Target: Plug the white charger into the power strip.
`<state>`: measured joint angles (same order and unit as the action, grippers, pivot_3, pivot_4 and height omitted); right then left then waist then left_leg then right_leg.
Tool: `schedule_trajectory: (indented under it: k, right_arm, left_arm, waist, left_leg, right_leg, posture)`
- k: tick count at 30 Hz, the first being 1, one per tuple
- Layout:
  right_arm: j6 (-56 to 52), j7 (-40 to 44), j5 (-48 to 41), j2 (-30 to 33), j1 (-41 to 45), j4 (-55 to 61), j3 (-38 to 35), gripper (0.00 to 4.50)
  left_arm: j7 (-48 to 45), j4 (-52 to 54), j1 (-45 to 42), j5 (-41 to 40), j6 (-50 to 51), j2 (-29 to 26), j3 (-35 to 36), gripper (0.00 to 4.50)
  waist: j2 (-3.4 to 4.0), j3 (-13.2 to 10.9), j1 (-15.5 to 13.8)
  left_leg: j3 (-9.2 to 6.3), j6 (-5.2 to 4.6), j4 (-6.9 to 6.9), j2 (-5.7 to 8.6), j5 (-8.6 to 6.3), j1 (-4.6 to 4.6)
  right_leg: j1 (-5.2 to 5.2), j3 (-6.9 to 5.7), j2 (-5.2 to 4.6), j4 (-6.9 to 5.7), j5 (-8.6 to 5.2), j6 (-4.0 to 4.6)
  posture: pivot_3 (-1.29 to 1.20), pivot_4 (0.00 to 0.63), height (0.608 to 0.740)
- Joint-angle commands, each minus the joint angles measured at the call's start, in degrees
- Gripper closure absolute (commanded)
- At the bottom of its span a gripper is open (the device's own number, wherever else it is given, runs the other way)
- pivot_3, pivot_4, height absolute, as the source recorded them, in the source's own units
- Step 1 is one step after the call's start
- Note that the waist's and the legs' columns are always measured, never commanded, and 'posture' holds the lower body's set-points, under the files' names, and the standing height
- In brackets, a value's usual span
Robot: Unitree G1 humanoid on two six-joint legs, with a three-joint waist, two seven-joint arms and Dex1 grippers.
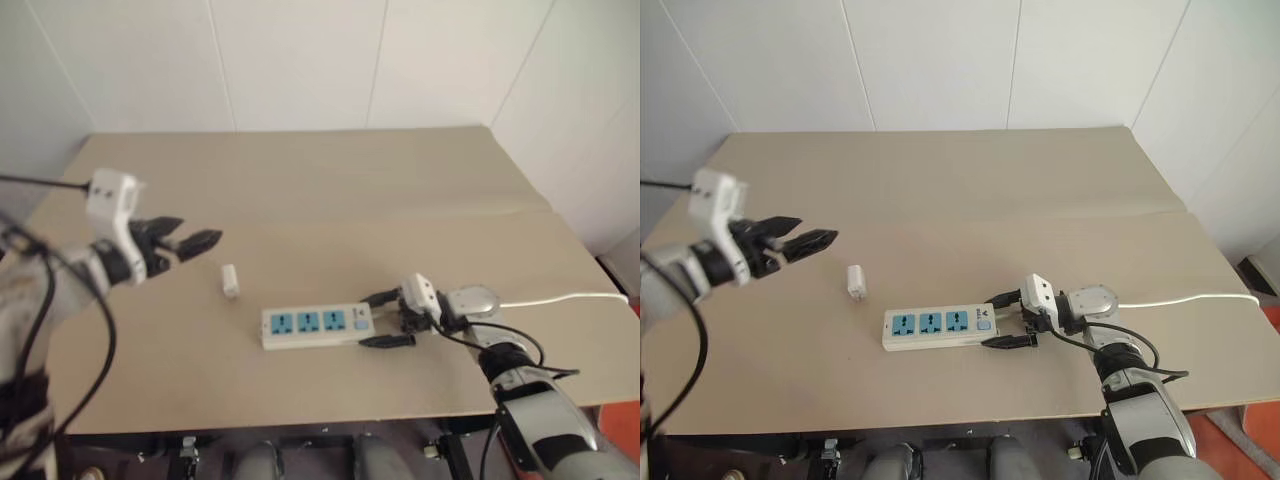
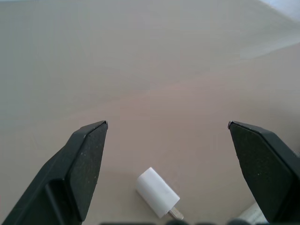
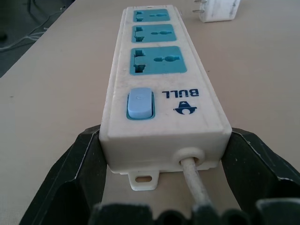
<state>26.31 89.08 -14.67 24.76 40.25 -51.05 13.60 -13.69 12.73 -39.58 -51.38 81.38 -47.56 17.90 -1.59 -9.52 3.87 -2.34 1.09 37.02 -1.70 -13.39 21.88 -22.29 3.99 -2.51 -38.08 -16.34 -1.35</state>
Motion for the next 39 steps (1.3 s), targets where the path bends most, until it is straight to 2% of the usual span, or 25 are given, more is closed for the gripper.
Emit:
schedule_trajectory:
  k: [1,4,7,12,17,22,28,34,39]
  right_arm:
    - [-0.3,3.4,2.3,-0.5,0.2,-2.4,1.9,1.07]
    - [0.1,3.4,3.0,-0.9,0.2,-3.7,1.8,1.07]
    - [0.0,3.4,3.1,-1.4,0.2,-4.2,1.2,1.07]
    - [1.3,1.9,4.2,-2.0,-0.2,-5.9,0.5,1.07]
    - [1.5,1.1,4.2,-3.1,-0.8,-6.3,-0.1,1.07]
    - [2.1,-0.1,5.1,-3.8,-1.5,-6.1,-0.8,1.07]
    - [1.9,-1.0,5.3,-3.8,-2.9,-4.8,-2.1,1.07]
    - [1.8,-1.6,5.9,-3.8,-4.2,-3.6,-2.4,1.07]
    - [1.2,-2.1,6.0,-3.8,-4.1,-3.3,-3.0,1.07]
  left_arm:
    - [6.2,-12.9,-11.3,0.5,10.5,0.9,-5.8,0.0]
    - [13.9,-25.7,-19.2,-2.3,11.1,1.6,-11.2,0.0]
    - [21.7,-33.4,-22.9,-2.2,11.1,2.5,-13.0,0.0]
    - [33.0,-49.2,-30.2,2.6,11.1,5.4,-10.0,0.0]
    - [37.7,-58.8,-35.9,8.1,11.1,10.8,-4.8,0.0]
    - [43.2,-61.9,-38.4,15.8,11.1,18.6,5.0,0.0]
    - [48.3,-61.5,-38.7,23.0,11.1,23.9,15.1,0.0]
    - [50.9,-60.0,-39.0,28.0,11.1,28.0,21.0,0.0]
    - [51.6,-57.9,-37.0,30.9,11.1,29.6,22.4,0.0]
  waist:
    - [-0.01,0.0,0.2]
    - [-0.01,0.0,0.3]
    - [-0.01,0.0,0.3]
    - [-0.07,0.0,0.1]
    - [-0.13,0.1,0.0]
    - [-0.21,0.1,0.3]
    - [-0.26,0.2,0.4]
    - [-0.56,0.3,0.1]
    - [-0.57,0.3,0.2]
  left_leg:
    - [-0.07,0.01,0.0,0.0,0.0,0.02]
    - [-0.17,0.06,0.0,-0.01,0.01,-0.02]
    - [-0.2,0.22,-0.02,-0.02,-0.01,-0.13]
    - [-0.29,0.47,0.01,0.01,0.1,-0.13]
    - [-0.31,0.66,0.0,0.02,0.2,-0.16]
    - [-0.26,0.88,0.0,0.0,0.27,-0.18]
    - [-0.13,1.03,-0.07,-0.05,0.23,-0.28]
    - [-0.16,1.07,-0.07,-0.03,0.22,-0.25]
    - [-0.23,1.12,-0.1,-0.06,0.19,-0.27]
  right_leg:
    - [0.0,-0.03,0.03,0.01,0.0,-0.01]
    - [-0.02,-0.06,0.06,-0.03,0.0,-0.01]
    - [-0.02,-0.04,0.05,-0.13,0.0,-0.01]
    - [-0.01,-0.06,0.04,-0.21,0.01,-0.02]
    - [0.0,-0.11,0.04,-0.33,0.01,-0.04]
    - [-0.01,-0.14,0.06,-0.4,0.01,-0.05]
    - [-0.01,-0.15,0.08,-0.47,0.01,-0.05]
    - [-0.01,-0.2,0.04,-0.47,0.01,-0.06]
    - [-0.02,-0.2,0.05,-0.46,0.01,-0.06]
  posture:
    - [0.0,0.15,0.74]
    - [0.0,0.15,0.74]
    - [0.0,0.15,0.74]
    - [0.0,0.15,0.74]
    - [0.0,0.15,0.74]
    - [0.0,0.15,0.74]
    - [0.0,0.15,0.74]
    - [0.0,0.15,0.74]
    - [0.0,0.15,0.74]
